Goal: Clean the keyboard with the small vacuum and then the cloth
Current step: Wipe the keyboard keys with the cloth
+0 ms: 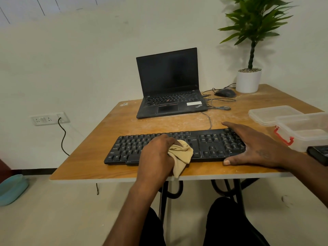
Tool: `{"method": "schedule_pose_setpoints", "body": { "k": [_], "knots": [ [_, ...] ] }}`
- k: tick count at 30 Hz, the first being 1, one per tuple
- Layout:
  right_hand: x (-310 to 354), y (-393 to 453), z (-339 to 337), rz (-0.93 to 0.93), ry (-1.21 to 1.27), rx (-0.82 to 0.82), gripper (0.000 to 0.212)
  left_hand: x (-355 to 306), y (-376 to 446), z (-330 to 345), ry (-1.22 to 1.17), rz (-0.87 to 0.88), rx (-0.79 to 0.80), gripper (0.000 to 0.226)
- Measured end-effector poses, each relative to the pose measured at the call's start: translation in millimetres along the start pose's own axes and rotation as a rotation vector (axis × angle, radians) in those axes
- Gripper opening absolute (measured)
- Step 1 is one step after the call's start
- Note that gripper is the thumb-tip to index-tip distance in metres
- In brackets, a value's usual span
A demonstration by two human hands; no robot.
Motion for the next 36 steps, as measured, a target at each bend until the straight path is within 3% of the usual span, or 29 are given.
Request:
{"method": "schedule_pose_setpoints", "body": {
  "k": [9, 19, 26, 36],
  "knots": [
    [0, 0, 0, 0.003, 0.015, 0.001, 0.125, -2, -4, 10, -0.21, -0.047, -0.023, 0.041],
    [1, 0, 0, 0.008, 0.008, 0.012, 0.125, -29, -2, 21, -0.156, 0.037, 0.005, 0.045],
    [1, -1, 0, 0.003, 0.017, 0.011, 0.124, 1, -6, 1, 0.007, 0.001, 0.003, 0.044],
    [1, 0, 0, 0.009, 0.011, 0.01, 0.126, -38, -1, 24, -0.085, 0.122, -0.007, 0.043]
  ]
}}
Point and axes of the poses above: each hand's wrist, its own y-axis towards the middle knuckle, its own z-axis out of the palm, x = y × z, the point moved 1 cm from there along y, towards the middle knuckle, and after that the axes turned 1 degree about -y, right-handed, at the moved point
